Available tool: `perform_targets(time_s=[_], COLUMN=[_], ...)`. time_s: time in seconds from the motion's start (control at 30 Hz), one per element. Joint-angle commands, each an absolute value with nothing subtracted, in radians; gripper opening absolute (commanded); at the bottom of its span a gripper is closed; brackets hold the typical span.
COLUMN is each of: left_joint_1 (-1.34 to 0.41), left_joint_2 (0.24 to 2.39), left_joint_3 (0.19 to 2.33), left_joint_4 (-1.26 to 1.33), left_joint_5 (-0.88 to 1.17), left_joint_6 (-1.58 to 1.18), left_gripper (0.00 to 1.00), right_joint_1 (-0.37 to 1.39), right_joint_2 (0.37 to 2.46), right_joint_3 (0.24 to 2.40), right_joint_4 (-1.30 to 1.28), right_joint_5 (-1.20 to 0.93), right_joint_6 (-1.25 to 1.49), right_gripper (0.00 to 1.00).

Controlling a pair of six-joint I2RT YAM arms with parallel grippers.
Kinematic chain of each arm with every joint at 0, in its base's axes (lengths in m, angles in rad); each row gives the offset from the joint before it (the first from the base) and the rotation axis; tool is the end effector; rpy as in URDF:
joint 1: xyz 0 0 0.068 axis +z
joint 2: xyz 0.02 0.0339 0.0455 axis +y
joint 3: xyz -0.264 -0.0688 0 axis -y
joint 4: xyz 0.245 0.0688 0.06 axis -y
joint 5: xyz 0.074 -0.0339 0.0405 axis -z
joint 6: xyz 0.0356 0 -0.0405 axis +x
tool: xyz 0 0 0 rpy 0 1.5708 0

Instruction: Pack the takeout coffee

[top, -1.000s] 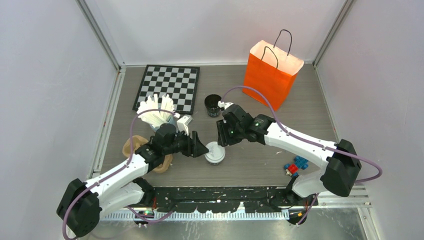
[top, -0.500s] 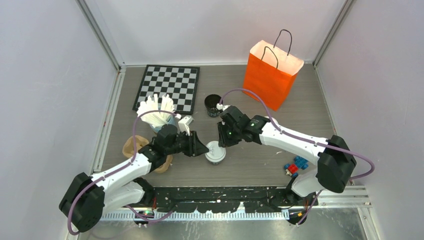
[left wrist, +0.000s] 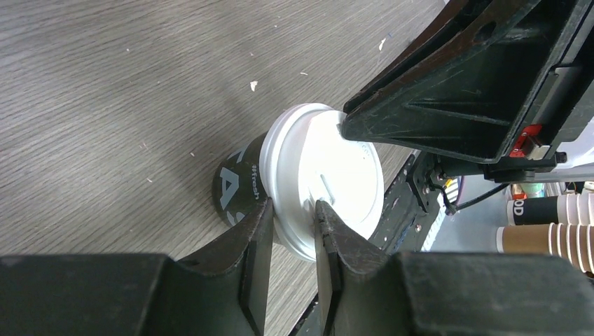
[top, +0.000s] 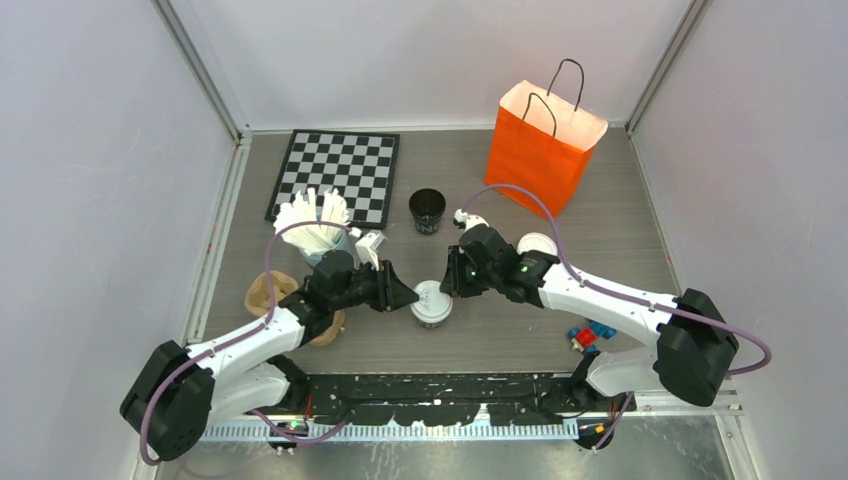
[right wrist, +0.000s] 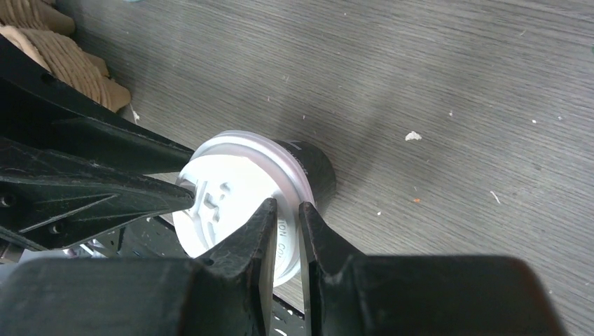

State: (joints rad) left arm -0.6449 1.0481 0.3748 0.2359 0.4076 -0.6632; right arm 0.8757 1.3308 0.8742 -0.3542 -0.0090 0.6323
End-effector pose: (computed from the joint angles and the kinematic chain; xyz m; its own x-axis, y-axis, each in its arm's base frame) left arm 0.1624 -0.1398 0.1912 -0.7832 -0.1181 -0.6105 0.4526 0.5648 -0.6900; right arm 0.1785 0.2146 0.2363 -0.8307 -0.0734 -0.5519 -0.3483 0.8418 0.4124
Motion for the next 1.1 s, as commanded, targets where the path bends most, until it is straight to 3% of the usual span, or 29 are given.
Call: perform_targets(time_s=[0.0, 0.27, 0.47, 0.6, 0.63, 0.67, 0.7, 0.87, 0.97, 1.0, 1.07], left_joint_1=[-0.652, -0.652, -0.652, -0.653, -0.653, -0.653, -0.653, -0.653, -0.653, -0.652, -0.652], left_joint_2=[1.087, 0.987, 0.922, 0.902, 0.897, 0.887, 0.872, 0.721, 0.609, 0.574, 0.505], left_joint_3=[0.324, 0.398, 0.552, 0.648, 0.669, 0.691, 0.708, 0.760, 0.786, 0.792, 0.798], left_joint_4=[0.153, 0.128, -0.032, -0.145, -0.172, -0.202, -0.231, -0.387, -0.505, -0.541, -0.615], left_joint_5=[0.364, 0.410, 0.374, 0.330, 0.322, 0.317, 0.312, 0.261, 0.197, 0.180, 0.145], left_joint_6=[-0.608, -0.636, -0.592, -0.535, -0.521, -0.509, -0.498, -0.457, -0.418, -0.409, -0.390], left_gripper=[0.27, 0.29, 0.45, 0.56, 0.59, 0.61, 0.63, 0.74, 0.87, 0.98, 1.00], right_joint_1=[0.886, 0.886, 0.887, 0.892, 0.902, 0.916, 0.934, 1.035, 1.066, 1.075, 1.093], right_joint_2=[1.359, 1.303, 1.266, 1.234, 1.229, 1.225, 1.226, 1.262, 1.301, 1.317, 1.359], right_joint_3=[0.778, 0.929, 1.069, 1.085, 1.085, 1.086, 1.092, 1.142, 1.171, 1.180, 1.199], right_joint_4=[-0.376, -0.480, -0.576, -0.581, -0.579, -0.581, -0.585, -0.597, -0.594, -0.593, -0.597], right_joint_5=[-0.013, -0.005, 0.040, 0.037, 0.040, 0.056, 0.081, 0.193, 0.229, 0.241, 0.259], right_joint_6=[0.687, 0.621, 0.575, 0.537, 0.519, 0.504, 0.491, 0.457, 0.452, 0.448, 0.440], right_gripper=[0.22, 0.30, 0.42, 0.61, 0.67, 0.79, 0.84, 0.87, 0.87, 0.88, 0.88])
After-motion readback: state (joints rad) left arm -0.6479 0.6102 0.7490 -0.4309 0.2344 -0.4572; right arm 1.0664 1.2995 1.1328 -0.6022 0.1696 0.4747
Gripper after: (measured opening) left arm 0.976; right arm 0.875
